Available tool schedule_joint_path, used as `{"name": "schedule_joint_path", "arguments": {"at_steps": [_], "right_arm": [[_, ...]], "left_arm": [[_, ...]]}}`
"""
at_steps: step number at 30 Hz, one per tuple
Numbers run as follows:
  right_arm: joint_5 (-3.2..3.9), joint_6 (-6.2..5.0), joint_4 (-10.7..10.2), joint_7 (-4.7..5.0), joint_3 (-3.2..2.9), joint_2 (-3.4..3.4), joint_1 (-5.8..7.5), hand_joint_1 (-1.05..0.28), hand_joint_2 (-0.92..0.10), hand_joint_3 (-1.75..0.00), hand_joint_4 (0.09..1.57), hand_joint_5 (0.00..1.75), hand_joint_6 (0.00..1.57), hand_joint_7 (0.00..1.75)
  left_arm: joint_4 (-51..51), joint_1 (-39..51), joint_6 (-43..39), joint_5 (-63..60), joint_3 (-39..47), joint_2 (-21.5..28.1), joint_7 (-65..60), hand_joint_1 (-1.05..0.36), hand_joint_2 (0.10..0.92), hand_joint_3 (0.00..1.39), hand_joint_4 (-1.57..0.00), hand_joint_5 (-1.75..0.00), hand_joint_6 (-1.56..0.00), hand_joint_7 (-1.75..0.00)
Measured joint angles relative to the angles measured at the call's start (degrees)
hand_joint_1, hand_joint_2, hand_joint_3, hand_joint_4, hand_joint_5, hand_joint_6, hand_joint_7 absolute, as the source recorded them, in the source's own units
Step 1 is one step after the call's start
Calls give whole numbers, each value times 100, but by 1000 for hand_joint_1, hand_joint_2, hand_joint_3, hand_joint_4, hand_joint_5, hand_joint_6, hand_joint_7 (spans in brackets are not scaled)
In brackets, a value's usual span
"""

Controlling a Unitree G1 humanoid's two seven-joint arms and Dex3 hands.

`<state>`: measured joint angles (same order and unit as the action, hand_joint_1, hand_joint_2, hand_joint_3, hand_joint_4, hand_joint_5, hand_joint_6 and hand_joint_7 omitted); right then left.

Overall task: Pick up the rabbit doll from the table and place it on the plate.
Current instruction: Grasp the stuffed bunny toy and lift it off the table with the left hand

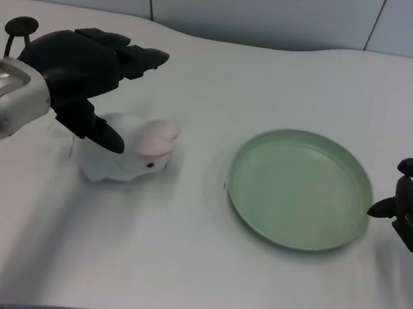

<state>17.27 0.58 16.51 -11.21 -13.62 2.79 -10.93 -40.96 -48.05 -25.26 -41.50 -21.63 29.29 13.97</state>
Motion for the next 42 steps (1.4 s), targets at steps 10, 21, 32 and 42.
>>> {"name": "schedule_joint_path", "arguments": {"at_steps": [10,21,32,42], "right_arm": [[110,42,-239,-116,2,3,238,-262,-921,-693,316,1746,12,1693],[265,441,-756,-76,0,11,472,-275,-921,-696,294,1746,14,1694],[312,520,-1190,-81,20,9,776,-280,-921,-670,344,1746,34,1719],[290,758,-1457,33,22,11,897,-297,-921,-642,338,1746,60,1705]], "left_arm": [[-2727,-1229,957,-300,-950,-1304,487,-1048,921,76,1,1,1,1],[-3436,-1468,1573,-357,-1394,-1691,487,-1016,899,31,1,1,1,1],[-3610,-1446,1773,-817,-1965,-1729,-344,-1008,865,2,1,1,1,1],[-3660,-1053,1455,-1337,-2503,-1693,-2080,-739,749,1,-265,-95,-277,-53]]}}
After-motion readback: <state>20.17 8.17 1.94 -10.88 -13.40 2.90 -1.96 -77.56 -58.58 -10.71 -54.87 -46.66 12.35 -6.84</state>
